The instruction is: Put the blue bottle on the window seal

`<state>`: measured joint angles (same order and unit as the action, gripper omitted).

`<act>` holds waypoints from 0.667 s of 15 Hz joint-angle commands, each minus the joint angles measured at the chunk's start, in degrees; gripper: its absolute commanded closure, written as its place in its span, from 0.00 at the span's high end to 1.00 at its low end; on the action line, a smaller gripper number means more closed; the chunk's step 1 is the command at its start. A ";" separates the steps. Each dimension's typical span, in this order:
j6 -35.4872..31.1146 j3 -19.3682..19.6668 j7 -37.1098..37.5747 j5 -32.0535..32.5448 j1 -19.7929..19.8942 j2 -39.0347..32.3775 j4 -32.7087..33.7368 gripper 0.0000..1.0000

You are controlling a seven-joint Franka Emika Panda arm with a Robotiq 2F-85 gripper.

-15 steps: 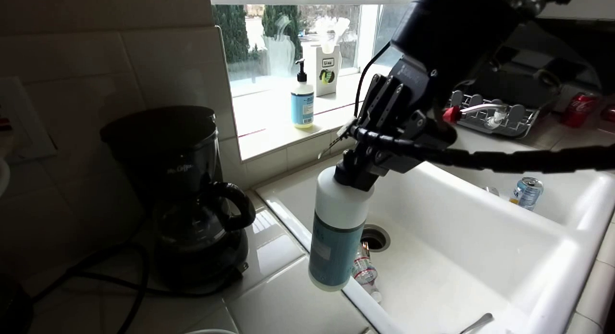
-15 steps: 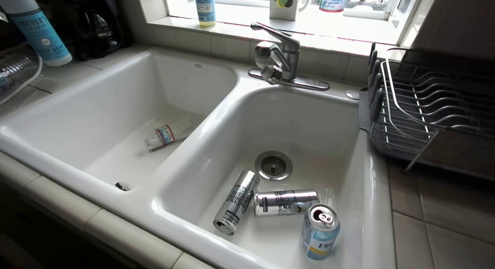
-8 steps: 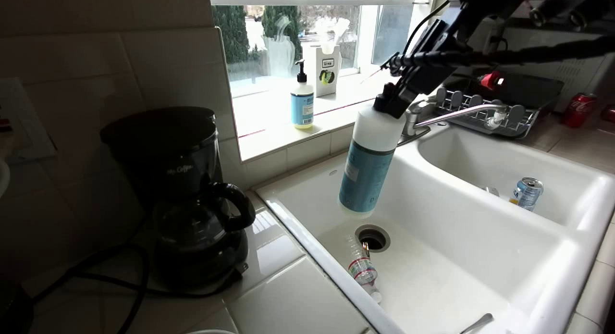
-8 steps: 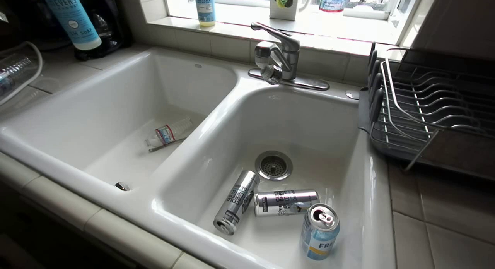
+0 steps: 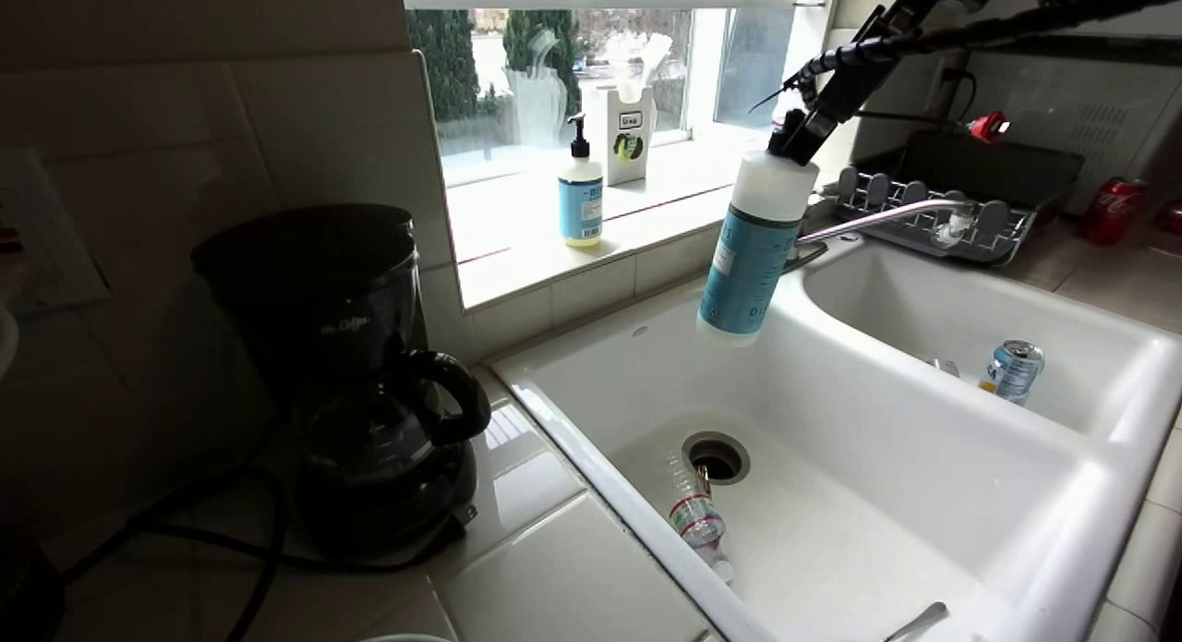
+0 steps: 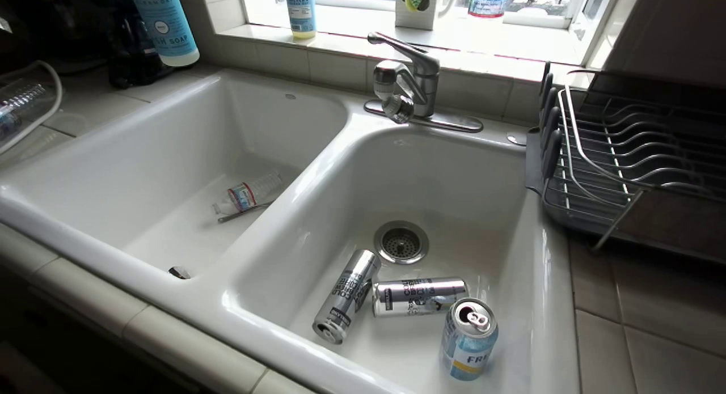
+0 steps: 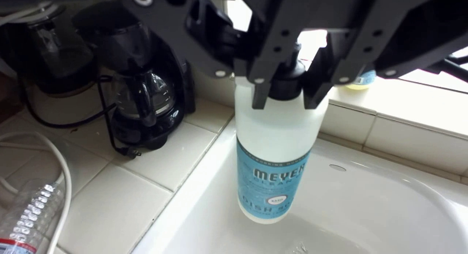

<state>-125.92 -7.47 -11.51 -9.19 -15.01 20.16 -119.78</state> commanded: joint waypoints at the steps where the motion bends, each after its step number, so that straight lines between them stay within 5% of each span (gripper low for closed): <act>1: 0.24 -0.39 -0.03 -0.16 0.44 -0.07 0.24 0.30; 5: 0.24 -0.54 -0.02 -0.20 0.39 -0.07 0.24 0.30; 6: 0.24 -0.54 -0.02 -0.20 0.39 -0.07 0.24 0.07; 10: 2.84 1.35 -0.14 2.37 3.16 -1.32 2.68 0.07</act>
<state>-125.91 -7.22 -11.51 -8.63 -14.04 19.91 -119.55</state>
